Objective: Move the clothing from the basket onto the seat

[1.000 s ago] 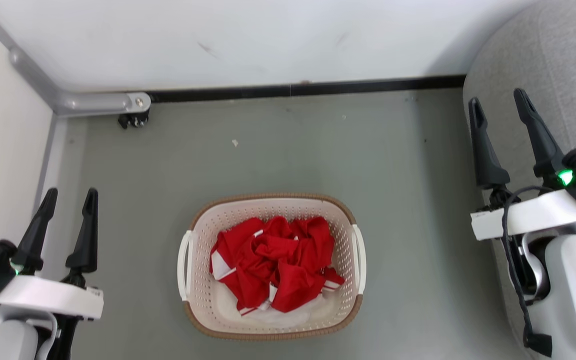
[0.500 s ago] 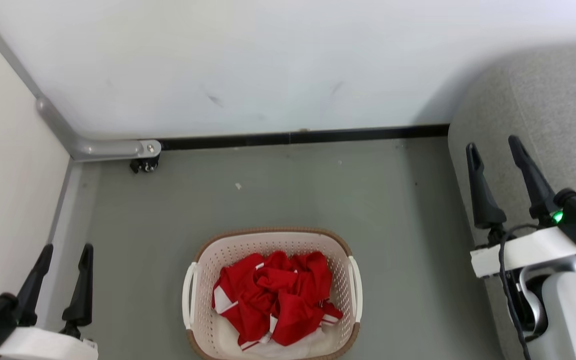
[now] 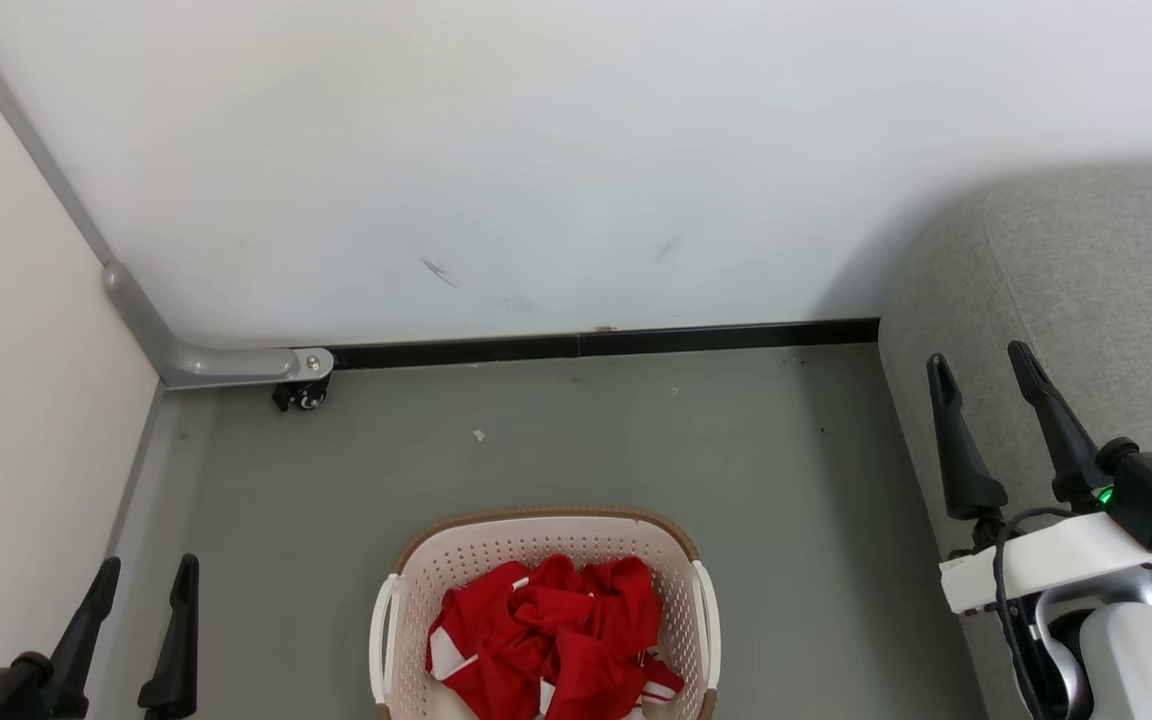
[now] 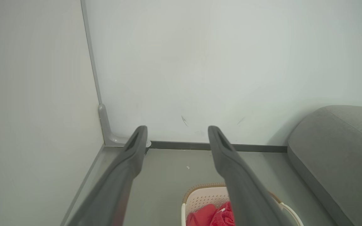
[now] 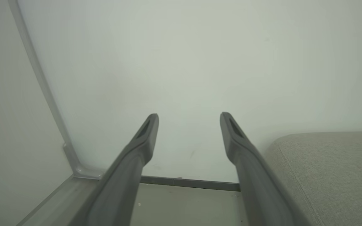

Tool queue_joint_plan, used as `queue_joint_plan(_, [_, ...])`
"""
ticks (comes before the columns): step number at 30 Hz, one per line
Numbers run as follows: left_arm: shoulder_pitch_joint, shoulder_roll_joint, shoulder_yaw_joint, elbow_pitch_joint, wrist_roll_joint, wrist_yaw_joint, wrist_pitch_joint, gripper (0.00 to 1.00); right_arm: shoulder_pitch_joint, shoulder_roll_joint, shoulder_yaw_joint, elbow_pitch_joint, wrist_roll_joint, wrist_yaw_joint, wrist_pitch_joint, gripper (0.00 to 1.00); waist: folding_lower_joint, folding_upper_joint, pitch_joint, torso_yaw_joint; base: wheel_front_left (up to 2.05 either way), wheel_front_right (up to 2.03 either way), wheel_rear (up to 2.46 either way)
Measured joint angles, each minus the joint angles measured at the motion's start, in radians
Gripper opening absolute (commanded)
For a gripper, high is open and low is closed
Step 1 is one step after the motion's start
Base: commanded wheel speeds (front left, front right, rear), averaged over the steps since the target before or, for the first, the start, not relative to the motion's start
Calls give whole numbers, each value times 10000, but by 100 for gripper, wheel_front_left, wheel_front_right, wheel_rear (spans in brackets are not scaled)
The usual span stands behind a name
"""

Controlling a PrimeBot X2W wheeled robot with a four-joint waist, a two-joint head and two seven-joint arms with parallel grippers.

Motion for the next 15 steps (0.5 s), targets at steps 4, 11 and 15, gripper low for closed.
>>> queue_joint_plan(4, [264, -84, 40, -79, 48, 0, 0, 100, 167, 6, -8, -4, -2, 0, 0, 100, 0, 0, -206, -14, 0, 0, 0])
queue_joint_plan(11, [571, -136, 148, -186, 107, 0, 2, 100, 466, 17, -4, -21, 0, 0, 0, 100, 0, 0, -461, -56, 0, 0, 0])
queue_joint_plan(15, [736, -159, 176, -322, 171, 0, 2, 100, 489, 17, 6, -90, 0, 0, 0, 100, 0, 0, -512, -86, 0, 0, 0])
